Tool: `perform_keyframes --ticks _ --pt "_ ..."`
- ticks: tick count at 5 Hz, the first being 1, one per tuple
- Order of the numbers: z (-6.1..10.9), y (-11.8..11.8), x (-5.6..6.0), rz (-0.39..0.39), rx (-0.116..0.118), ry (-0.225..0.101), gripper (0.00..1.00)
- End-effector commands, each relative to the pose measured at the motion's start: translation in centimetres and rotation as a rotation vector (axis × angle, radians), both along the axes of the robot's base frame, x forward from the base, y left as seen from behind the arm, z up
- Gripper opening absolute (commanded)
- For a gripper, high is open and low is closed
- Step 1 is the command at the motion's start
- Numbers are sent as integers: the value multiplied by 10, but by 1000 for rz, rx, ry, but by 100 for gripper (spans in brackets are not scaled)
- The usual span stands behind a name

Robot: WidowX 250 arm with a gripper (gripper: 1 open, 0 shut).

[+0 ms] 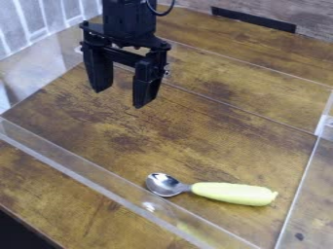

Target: Move the green spoon to the left

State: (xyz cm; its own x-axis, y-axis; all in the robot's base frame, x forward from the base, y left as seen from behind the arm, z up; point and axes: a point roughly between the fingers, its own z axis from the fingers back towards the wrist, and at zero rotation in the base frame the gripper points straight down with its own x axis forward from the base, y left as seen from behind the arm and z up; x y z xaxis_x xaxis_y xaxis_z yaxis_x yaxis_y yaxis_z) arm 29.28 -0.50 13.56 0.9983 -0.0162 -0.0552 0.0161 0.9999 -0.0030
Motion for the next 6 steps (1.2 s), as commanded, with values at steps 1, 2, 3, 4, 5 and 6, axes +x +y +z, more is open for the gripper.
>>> perform_keyframes --ticks 1,2,3,4,5,6 --pt "-6 0 -7 -77 -11 22 100" --pt "-17 -1 -5 -241 -15 34 100" --pt "-26 -13 2 -491 1 20 100" --pt "-30 -40 5 -739 19 4 100" --pt "-37 -68 7 -982 24 -13 100" --pt "-54 -76 19 -1228 26 -31 100"
